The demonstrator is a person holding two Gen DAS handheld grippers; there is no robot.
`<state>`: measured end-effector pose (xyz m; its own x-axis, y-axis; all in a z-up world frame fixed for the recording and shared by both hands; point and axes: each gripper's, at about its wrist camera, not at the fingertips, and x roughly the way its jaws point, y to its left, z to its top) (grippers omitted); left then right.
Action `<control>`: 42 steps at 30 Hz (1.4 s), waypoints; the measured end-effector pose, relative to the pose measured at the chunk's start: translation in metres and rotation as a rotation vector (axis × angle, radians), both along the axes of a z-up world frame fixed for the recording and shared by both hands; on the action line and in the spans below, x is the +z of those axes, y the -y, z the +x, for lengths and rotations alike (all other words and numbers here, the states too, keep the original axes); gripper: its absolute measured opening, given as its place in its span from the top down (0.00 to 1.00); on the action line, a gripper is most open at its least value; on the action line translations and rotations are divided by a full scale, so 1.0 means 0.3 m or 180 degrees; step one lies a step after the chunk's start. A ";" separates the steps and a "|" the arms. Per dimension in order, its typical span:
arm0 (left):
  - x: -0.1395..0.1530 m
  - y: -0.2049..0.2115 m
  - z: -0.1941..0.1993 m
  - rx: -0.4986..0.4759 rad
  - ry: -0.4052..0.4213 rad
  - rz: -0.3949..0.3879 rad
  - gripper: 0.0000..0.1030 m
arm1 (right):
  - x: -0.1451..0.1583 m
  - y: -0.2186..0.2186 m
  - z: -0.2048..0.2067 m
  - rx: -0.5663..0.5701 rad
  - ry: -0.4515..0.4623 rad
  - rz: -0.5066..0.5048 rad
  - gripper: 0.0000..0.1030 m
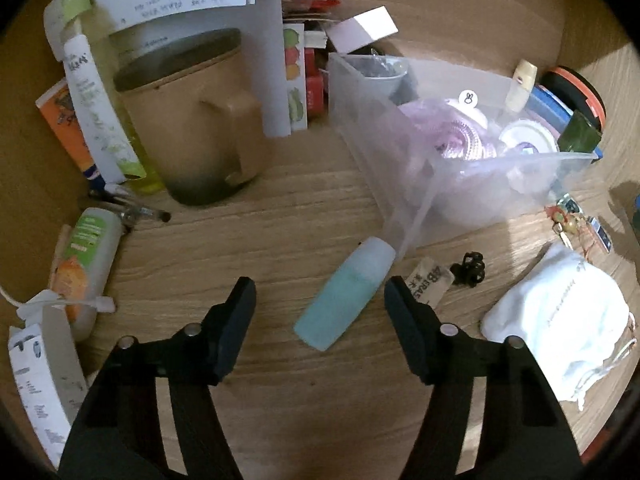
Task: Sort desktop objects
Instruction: 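Grasp the blue Max card box with the right gripper while the left grasps the teal bottle, then carry the blue box and teal bottle over the clear box with both grippers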
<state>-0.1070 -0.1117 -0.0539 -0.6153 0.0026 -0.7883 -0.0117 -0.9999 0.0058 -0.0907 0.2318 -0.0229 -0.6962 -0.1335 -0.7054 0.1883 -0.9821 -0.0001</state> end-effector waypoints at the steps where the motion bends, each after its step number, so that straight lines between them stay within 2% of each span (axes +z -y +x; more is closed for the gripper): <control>1: -0.001 -0.001 -0.004 -0.0019 0.0012 0.0028 0.38 | -0.010 -0.002 0.005 0.0003 0.0027 0.0011 0.16; 4: -0.004 -0.003 -0.017 -0.0059 0.0017 0.0079 0.45 | -0.034 0.000 0.011 0.0059 0.0105 0.0006 0.19; 12: -0.007 -0.006 -0.020 -0.0132 0.0072 0.0113 0.62 | -0.095 0.036 -0.006 0.0267 0.0306 0.0027 0.39; 16: -0.022 0.009 -0.011 -0.0108 0.0118 0.0091 0.64 | -0.118 0.054 -0.022 0.0345 0.0383 0.0056 0.53; 21: -0.027 -0.012 -0.016 -0.0125 0.0102 0.0010 0.65 | -0.146 0.075 -0.058 0.0374 0.0456 0.0131 0.60; 23: -0.027 -0.021 -0.020 -0.0140 0.0090 0.0013 0.75 | -0.156 0.081 -0.068 0.0381 0.0499 0.0126 0.67; 25: -0.028 -0.030 -0.019 -0.0154 0.0075 0.0010 0.76 | -0.160 0.088 -0.071 0.0386 0.0489 0.0141 0.70; 26: -0.029 -0.034 -0.018 -0.0166 0.0065 0.0003 0.76 | -0.160 0.093 -0.071 0.0394 0.0482 0.0155 0.75; 34: -0.008 -0.009 0.007 0.0006 -0.0067 0.0050 0.76 | -0.142 0.122 -0.070 0.0478 0.0435 0.0138 0.76; 40: 0.046 0.003 0.043 0.0121 -0.0250 0.0118 0.76 | -0.082 0.134 -0.060 0.0520 0.0285 0.0077 0.76; 42: 0.069 -0.006 0.056 0.0167 -0.0325 0.0064 0.76 | -0.058 0.135 -0.056 0.0513 0.0216 0.0031 0.76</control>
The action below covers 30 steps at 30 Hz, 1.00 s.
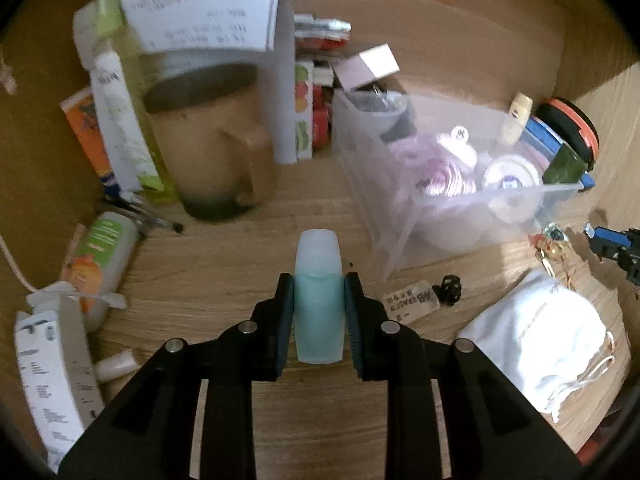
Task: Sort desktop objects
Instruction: 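Carry the blue box and teal bottle over the clear box with both grippers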
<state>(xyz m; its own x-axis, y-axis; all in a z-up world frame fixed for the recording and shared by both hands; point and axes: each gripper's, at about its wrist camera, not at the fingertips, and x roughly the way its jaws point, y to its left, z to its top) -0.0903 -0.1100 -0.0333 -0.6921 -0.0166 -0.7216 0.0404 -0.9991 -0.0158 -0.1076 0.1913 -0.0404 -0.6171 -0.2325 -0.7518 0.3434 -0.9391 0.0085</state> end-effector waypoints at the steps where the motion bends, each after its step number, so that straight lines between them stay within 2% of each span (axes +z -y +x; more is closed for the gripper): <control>1: 0.014 -0.005 0.008 0.0006 -0.0051 -0.0005 0.76 | 0.019 -0.003 0.002 0.0014 -0.0028 -0.0085 0.76; 6: 0.076 -0.031 0.038 -0.0033 -0.0256 0.0057 0.76 | 0.092 0.015 0.007 0.0078 -0.0195 -0.0277 0.76; 17: 0.210 -0.067 0.033 -0.0179 -0.0623 0.0235 0.76 | 0.205 0.102 -0.008 0.0337 -0.0466 -0.0384 0.76; 25: 0.232 -0.111 -0.037 -0.0347 -0.0677 0.0320 0.76 | 0.214 0.172 -0.067 0.0526 -0.0494 -0.0415 0.76; 30: 0.201 -0.136 -0.103 -0.0473 -0.0567 0.0391 0.77 | 0.190 0.237 -0.120 0.0667 -0.0430 -0.0431 0.76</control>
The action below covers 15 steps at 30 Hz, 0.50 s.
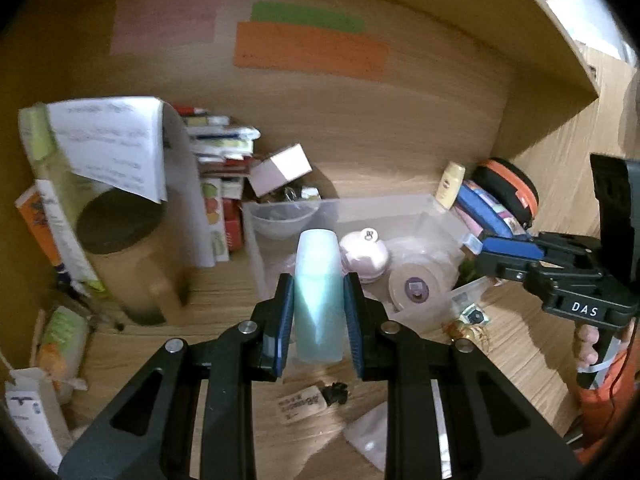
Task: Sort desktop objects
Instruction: 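Carry the blue box and teal bottle over the clear box with both grippers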
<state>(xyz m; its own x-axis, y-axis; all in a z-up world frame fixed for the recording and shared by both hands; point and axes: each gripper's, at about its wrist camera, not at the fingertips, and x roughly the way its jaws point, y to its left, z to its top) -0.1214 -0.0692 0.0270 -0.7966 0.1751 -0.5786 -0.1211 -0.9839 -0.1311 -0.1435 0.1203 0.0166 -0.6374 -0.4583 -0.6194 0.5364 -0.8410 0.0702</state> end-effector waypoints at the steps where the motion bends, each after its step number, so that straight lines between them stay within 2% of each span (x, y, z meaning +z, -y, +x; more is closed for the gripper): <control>1: -0.013 -0.004 -0.018 -0.0024 0.0052 0.0006 0.77 | -0.006 0.013 -0.012 0.0023 0.0024 -0.0018 0.76; 6: -0.066 -0.014 -0.076 -0.0083 0.0187 0.0028 0.77 | -0.042 0.083 -0.062 0.0100 0.0135 -0.0056 0.76; 11: -0.096 -0.009 -0.104 -0.0114 0.0232 0.0104 0.77 | -0.079 0.123 -0.100 0.0009 0.0259 -0.0072 0.76; 15: -0.107 -0.012 -0.107 -0.0120 0.0238 0.0076 0.77 | -0.103 0.156 -0.105 0.0017 0.0241 0.0052 0.76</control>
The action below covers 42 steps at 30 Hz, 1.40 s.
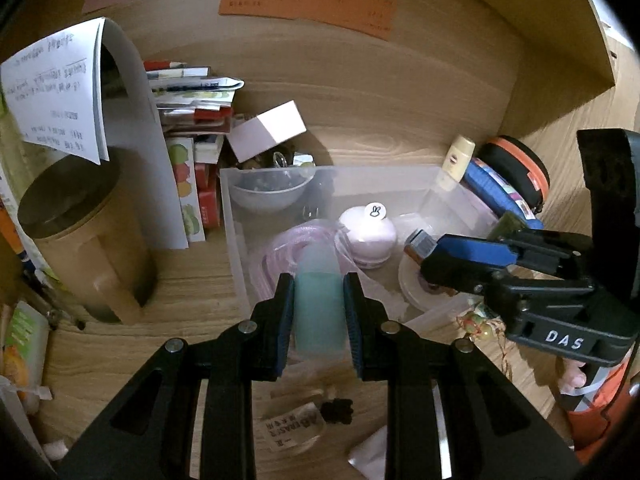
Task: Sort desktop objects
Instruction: 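Carry the blue box and teal bottle over the clear box with both grippers, then open both grippers to drop the blue box and teal bottle inside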
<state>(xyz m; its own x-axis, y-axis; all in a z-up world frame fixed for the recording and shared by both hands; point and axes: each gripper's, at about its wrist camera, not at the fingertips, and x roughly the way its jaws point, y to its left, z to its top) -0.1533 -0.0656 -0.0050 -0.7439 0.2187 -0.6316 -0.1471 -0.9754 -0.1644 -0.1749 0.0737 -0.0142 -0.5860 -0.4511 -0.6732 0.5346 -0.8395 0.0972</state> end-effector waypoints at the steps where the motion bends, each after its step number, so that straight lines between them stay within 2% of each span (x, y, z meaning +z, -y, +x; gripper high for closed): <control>1: 0.000 -0.001 0.001 -0.0003 -0.0004 0.0002 0.77 | -0.004 0.004 -0.001 0.0012 0.0005 0.0012 0.76; 10: 0.003 -0.008 0.010 0.0003 -0.0054 -0.0059 0.77 | -0.008 0.028 0.004 0.0074 -0.0025 0.0103 0.76; 18: 0.043 -0.004 0.038 0.0031 -0.0153 -0.0039 0.77 | 0.014 0.022 0.023 0.0064 -0.0082 0.0072 0.70; 21: 0.067 -0.001 0.056 0.0060 -0.0204 -0.0054 0.76 | 0.032 0.016 0.033 0.0047 -0.0118 0.0046 0.64; 23: 0.084 0.003 0.072 0.0076 -0.0233 -0.0061 0.76 | 0.049 0.009 0.042 0.0031 -0.0136 0.0006 0.53; 29: 0.117 0.025 0.132 0.0158 -0.0327 -0.0090 0.66 | 0.097 -0.009 0.097 -0.0024 -0.0276 -0.0019 0.34; 33: 0.122 0.033 0.172 0.0201 -0.0364 -0.0117 0.56 | 0.110 -0.014 0.132 -0.0013 -0.0284 -0.0017 0.32; 37: 0.110 0.036 0.205 0.0203 -0.0353 -0.0161 0.54 | 0.112 -0.018 0.173 -0.0007 -0.0291 -0.0017 0.22; 40: 0.092 0.042 0.222 0.0207 -0.0303 -0.0191 0.47 | 0.110 -0.021 0.204 -0.0005 -0.0292 -0.0019 0.21; 42: 0.073 0.047 0.229 0.0203 -0.0241 -0.0216 0.46 | 0.102 -0.017 0.221 0.0013 -0.0250 -0.0011 0.20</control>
<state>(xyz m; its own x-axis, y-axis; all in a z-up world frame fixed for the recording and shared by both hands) -0.0845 -0.0798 0.0169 -0.8009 0.1281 -0.5849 -0.0940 -0.9916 -0.0885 -0.1085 0.0789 0.0165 -0.6350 -0.4558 -0.6237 0.5441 -0.8370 0.0577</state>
